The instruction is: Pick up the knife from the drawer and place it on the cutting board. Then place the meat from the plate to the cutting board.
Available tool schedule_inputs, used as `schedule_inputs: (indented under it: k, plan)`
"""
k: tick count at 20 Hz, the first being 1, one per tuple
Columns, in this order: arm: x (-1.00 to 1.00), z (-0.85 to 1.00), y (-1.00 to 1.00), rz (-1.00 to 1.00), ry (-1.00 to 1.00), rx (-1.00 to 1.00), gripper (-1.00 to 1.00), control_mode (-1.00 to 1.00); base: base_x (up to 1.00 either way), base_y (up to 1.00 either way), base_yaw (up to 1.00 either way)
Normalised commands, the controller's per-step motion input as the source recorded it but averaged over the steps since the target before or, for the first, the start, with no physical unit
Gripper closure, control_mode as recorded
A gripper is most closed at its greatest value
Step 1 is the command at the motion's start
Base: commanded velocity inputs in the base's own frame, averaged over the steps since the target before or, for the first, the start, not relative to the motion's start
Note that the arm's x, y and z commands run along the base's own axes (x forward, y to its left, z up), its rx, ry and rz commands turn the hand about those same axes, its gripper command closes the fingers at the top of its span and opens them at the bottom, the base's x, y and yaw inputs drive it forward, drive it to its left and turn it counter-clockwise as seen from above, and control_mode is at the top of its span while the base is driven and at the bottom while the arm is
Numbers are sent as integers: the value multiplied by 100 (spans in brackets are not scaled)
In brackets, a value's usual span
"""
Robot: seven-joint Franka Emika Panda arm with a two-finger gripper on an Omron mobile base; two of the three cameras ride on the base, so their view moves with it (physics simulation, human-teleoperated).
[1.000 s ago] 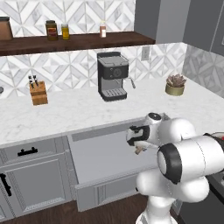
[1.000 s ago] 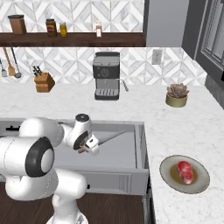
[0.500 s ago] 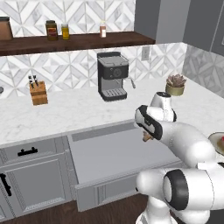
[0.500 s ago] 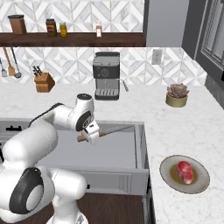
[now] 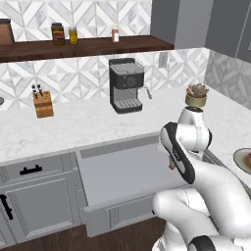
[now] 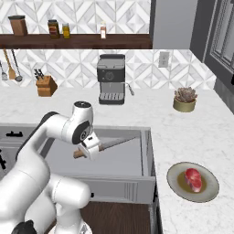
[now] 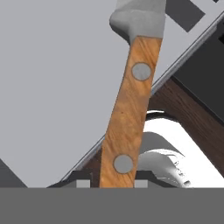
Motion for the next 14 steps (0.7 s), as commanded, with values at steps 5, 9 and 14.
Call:
schedule_inputs:
  k: [5, 9, 14]
  plan:
    - [0, 0, 0, 0, 0, 0, 100, 100, -100, -1, 4]
    - [0, 0, 0, 0, 0, 0, 100, 100, -100, 0, 0]
    - [0, 0, 0, 0, 0, 0, 100, 100, -76, 14, -5]
